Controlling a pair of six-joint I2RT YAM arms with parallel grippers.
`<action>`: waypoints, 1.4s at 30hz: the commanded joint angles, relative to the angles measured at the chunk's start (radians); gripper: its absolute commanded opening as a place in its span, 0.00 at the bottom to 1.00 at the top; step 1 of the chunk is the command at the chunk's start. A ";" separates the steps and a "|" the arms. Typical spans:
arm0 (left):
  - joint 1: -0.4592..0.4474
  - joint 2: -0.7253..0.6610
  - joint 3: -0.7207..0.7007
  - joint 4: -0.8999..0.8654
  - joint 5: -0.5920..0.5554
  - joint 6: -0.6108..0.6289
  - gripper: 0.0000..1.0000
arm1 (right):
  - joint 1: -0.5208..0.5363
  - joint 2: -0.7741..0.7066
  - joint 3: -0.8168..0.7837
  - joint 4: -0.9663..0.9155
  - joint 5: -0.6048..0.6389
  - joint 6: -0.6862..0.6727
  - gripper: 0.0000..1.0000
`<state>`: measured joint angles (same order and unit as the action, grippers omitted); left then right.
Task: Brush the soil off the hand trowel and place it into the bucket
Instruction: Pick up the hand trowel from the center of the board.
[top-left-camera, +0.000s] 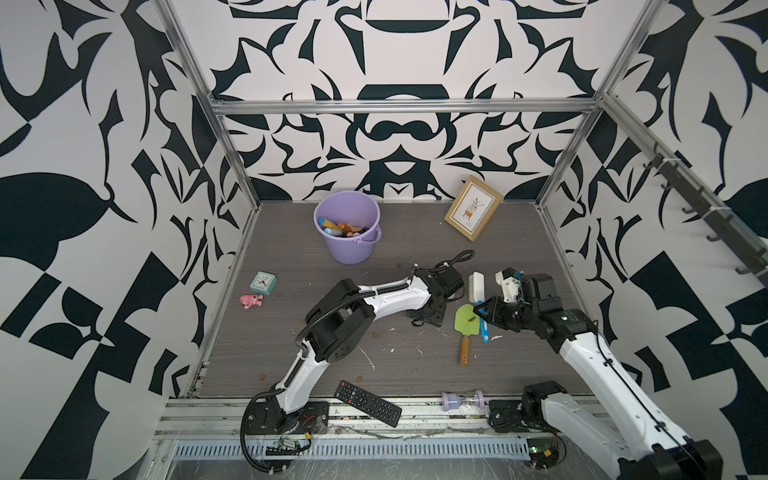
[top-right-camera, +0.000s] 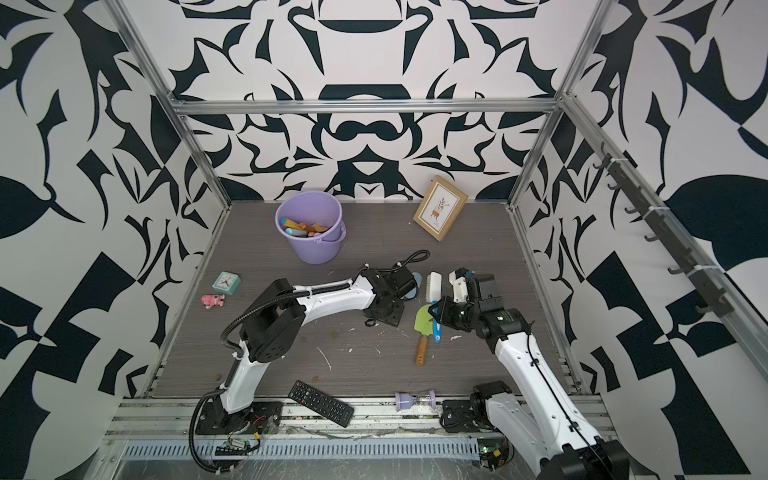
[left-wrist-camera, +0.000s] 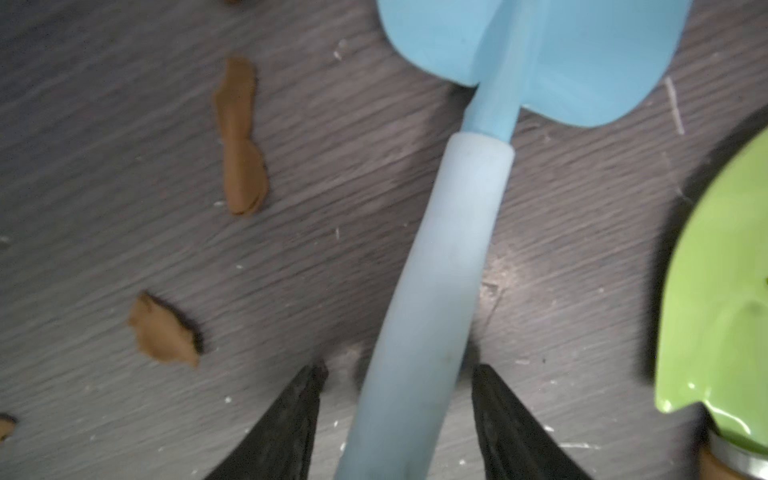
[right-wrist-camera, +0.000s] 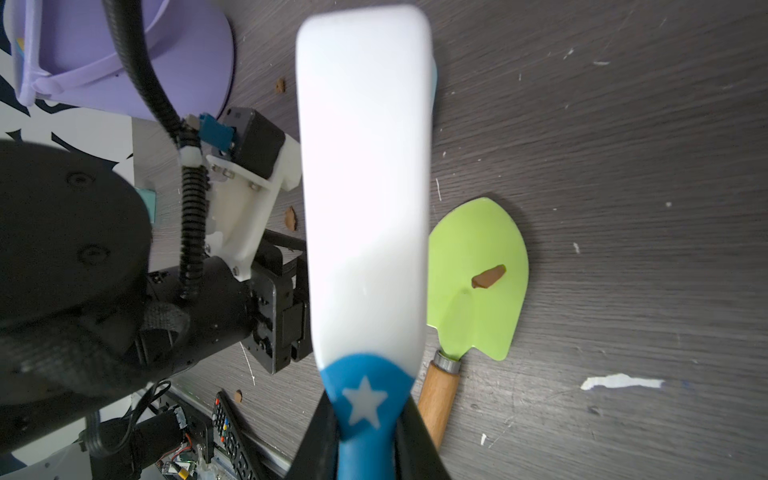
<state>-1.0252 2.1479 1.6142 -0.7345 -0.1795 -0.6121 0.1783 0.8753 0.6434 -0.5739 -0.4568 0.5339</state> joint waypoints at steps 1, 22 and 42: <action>0.002 -0.034 -0.038 0.020 0.007 0.012 0.59 | -0.003 -0.015 -0.010 0.057 -0.035 0.023 0.00; -0.001 -0.106 -0.237 0.362 -0.047 0.069 0.47 | -0.002 -0.013 -0.044 0.094 -0.068 0.051 0.00; -0.006 -0.290 -0.308 0.291 -0.108 0.173 0.04 | -0.001 -0.010 -0.047 0.105 -0.096 0.060 0.00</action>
<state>-1.0279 1.8904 1.2972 -0.4076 -0.3130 -0.4782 0.1783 0.8761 0.5888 -0.4965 -0.5297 0.5842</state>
